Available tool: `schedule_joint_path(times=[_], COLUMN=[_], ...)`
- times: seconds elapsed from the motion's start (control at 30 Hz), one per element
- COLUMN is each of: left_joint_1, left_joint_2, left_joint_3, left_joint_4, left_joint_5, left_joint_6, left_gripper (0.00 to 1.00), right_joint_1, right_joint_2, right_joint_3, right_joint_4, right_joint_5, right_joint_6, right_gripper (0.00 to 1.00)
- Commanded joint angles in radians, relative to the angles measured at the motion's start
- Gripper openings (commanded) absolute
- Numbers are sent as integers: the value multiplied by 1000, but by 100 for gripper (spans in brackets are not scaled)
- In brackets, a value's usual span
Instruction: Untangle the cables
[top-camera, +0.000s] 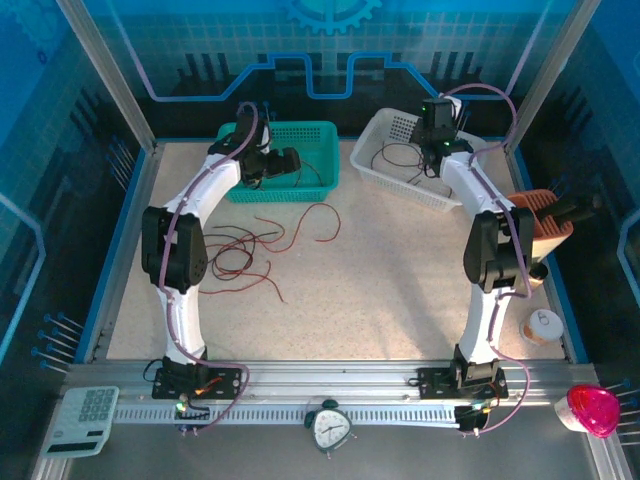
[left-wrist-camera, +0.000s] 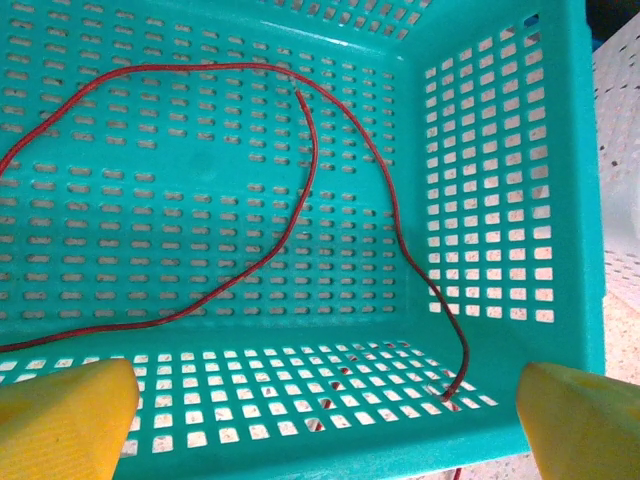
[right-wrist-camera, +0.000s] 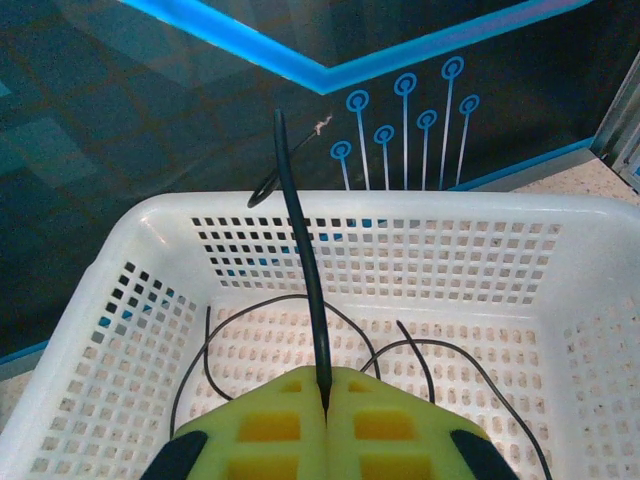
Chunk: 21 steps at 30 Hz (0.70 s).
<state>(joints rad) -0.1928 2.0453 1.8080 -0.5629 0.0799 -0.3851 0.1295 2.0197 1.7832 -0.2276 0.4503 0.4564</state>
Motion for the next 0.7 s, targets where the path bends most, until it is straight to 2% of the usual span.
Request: schedule_joint_path(times=[0.0, 0.4, 0.57, 0.67], left_joint_1=[-5, -4, -4, -4], left_joint_2=[-46, -194, -234, -252], left_joint_3=[7, -66, -98, -120], left_joint_4=[18, 47, 54, 63], left_joint_5=[26, 34, 28, 27], left_joint_6=[-15, -41, -40, -41], left_gripper=[98, 99, 99, 99], right_joint_1=[-19, -35, -48, -47], right_joint_2=[47, 92, 11, -55], right_joint_3=[45, 42, -40, -69], right_joint_4=[-40, -178, -58, -25], right_joint_5=[27, -88, -239, -268], right_joint_6=[16, 141, 120, 125], right_gripper=[0, 0, 0, 0])
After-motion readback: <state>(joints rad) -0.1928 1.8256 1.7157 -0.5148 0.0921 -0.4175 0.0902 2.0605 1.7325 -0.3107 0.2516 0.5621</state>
